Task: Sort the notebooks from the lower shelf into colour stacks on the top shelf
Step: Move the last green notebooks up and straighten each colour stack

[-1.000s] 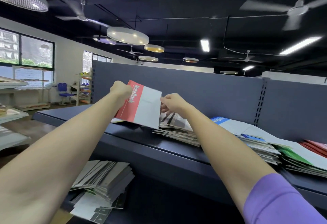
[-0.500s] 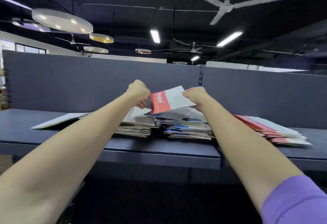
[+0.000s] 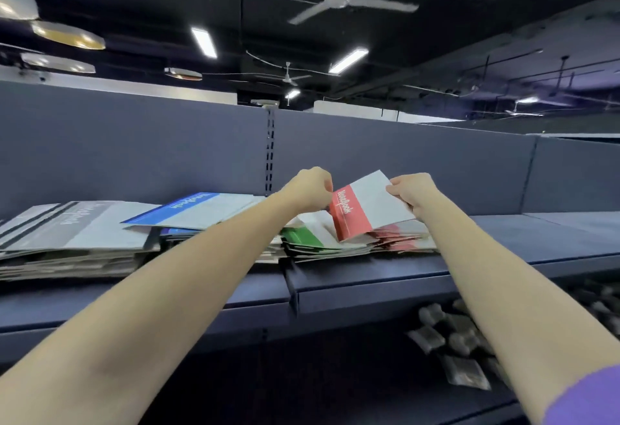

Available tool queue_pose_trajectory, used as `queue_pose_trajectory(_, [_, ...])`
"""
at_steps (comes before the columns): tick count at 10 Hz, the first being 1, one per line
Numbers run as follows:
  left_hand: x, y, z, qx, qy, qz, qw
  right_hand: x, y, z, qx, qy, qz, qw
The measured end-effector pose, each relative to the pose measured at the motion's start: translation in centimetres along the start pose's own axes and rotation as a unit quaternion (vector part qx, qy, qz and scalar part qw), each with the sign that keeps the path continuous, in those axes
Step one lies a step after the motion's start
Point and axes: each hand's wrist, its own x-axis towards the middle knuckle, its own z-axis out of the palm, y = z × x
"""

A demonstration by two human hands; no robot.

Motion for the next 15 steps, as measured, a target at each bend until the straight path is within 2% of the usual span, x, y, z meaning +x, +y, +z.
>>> queue_pose_trajectory(1, [1.6, 1.4, 2.0, 0.031, -0.013, 0.016, 0.999, 1.7, 1.5, -1.2, -0.211, 0.044, -0.036, 0.976])
queue_pose_trajectory(2, [3.3, 1.4, 2.5, 0.035, -0.012, -0.004, 0.999, 2.4, 2.0, -0.6, -0.357, 0.002, -0.049, 0.933])
queue_pose_trajectory(3, [3.9, 1.8, 2.9, 0.051, -0.007, -0.010, 0.999, 2.7, 1.8, 1.2, -0.404, -0.134, -0.067, 0.903])
queue_pose_trajectory(4, [3.7, 1.6, 3.0, 0.055, -0.007, -0.029, 0.998, 2.6, 1.8, 2.4, -0.450, -0.177, -0.072, 0.872])
queue_pose_trajectory(5, [2.9, 1.2, 2.7, 0.067, 0.013, -0.037, 0.997, 2.7, 1.7, 3.5, -0.420, -0.142, -0.132, 0.887])
queue_pose_trajectory(6, [1.1, 0.5, 1.4, 0.089, 0.035, -0.038, 0.995, 1.2, 0.4, 6.2, -0.283, -0.130, -0.226, 0.923])
queue_pose_trajectory(7, [-1.1, -0.6, -1.4, 0.149, 0.059, -0.062, 0.985, -1.5, -2.8, 10.5, -0.192, -0.146, -0.286, 0.927])
queue_pose_trajectory(8, [-4.2, -3.2, -5.5, 0.197, 0.106, -0.091, 0.970, -4.8, -7.0, 14.9, -0.159, -0.132, -0.340, 0.918])
queue_pose_trajectory(9, [-8.9, -7.9, -10.2, 0.206, 0.138, -0.140, 0.959, -8.9, -10.1, 19.2, -0.116, -0.160, -0.347, 0.917])
queue_pose_trajectory(11, [-19.2, -20.2, -19.3, 0.155, 0.187, -0.247, 0.938, -18.5, -16.1, 28.3, -0.092, -0.215, -0.365, 0.901])
queue_pose_trajectory(12, [-23.6, -25.2, -21.9, 0.147, 0.181, -0.288, 0.929, -23.7, -18.2, 32.1, -0.136, -0.240, -0.388, 0.879])
queue_pose_trajectory(13, [-27.3, -28.8, -22.5, 0.164, 0.122, -0.310, 0.929, -27.7, -19.2, 35.1, -0.187, -0.233, -0.417, 0.859])
queue_pose_trajectory(15, [-32.0, -31.9, -22.1, 0.151, 0.045, -0.252, 0.955, -32.3, -19.5, 38.7, -0.227, -0.199, -0.432, 0.850])
